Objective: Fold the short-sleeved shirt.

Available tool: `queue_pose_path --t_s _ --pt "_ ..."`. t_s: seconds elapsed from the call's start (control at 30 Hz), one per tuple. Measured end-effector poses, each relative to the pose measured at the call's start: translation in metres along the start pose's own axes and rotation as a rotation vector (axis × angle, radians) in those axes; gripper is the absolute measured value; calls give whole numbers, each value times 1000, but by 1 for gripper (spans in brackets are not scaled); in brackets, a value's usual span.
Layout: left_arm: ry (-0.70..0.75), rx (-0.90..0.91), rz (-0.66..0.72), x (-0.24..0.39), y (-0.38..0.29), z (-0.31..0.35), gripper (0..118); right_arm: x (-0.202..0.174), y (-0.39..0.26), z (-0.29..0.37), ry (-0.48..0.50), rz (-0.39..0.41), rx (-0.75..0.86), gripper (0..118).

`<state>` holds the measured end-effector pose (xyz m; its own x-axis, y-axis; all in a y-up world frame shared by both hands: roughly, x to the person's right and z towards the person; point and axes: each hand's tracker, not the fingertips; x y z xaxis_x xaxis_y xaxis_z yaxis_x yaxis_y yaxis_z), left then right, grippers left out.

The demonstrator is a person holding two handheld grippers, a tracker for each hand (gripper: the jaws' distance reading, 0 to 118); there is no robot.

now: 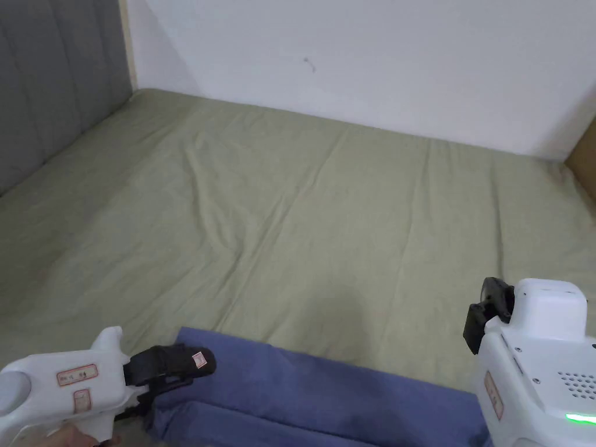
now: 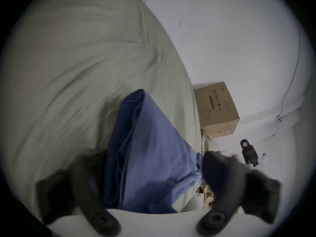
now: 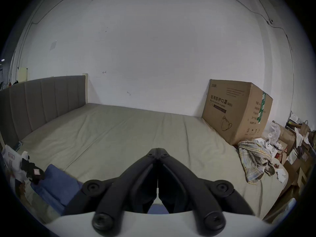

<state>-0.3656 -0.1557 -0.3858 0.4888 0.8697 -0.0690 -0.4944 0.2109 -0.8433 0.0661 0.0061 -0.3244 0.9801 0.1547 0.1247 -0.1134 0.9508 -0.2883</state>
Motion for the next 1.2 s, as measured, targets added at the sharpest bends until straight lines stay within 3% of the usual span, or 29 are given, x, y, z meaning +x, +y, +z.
queue_pose_path --t_s 0.03,0.07,0.13,0.23,0.37,0.77,0.97,1.2 --pt "40 6 45 -4 2 -1 5 -2 -1 0 5 9 -2 1" --pt "86 -6 62 -7 -2 -6 5 -4 -1 1 7 15 -2 1" --pt "76 -96 -42 -2 1 -1 5 -5 -1 5 17 39 17 1" --pt "89 -55 -66 11 5 15 5 -7 1 8 -7 104 42 1" --pt "123 -52 -87 16 12 16 5 -1 3 9 12 45 36 1" --pt "292 40 -135 40 27 59 5 25 -7 20 0 -37 26 1" --pt "414 80 -285 110 2 44 5 47 -13 25 -8 -101 9 1" --pt "317 8 -515 217 -54 -13 5 80 -19 33 -33 -149 3 1"
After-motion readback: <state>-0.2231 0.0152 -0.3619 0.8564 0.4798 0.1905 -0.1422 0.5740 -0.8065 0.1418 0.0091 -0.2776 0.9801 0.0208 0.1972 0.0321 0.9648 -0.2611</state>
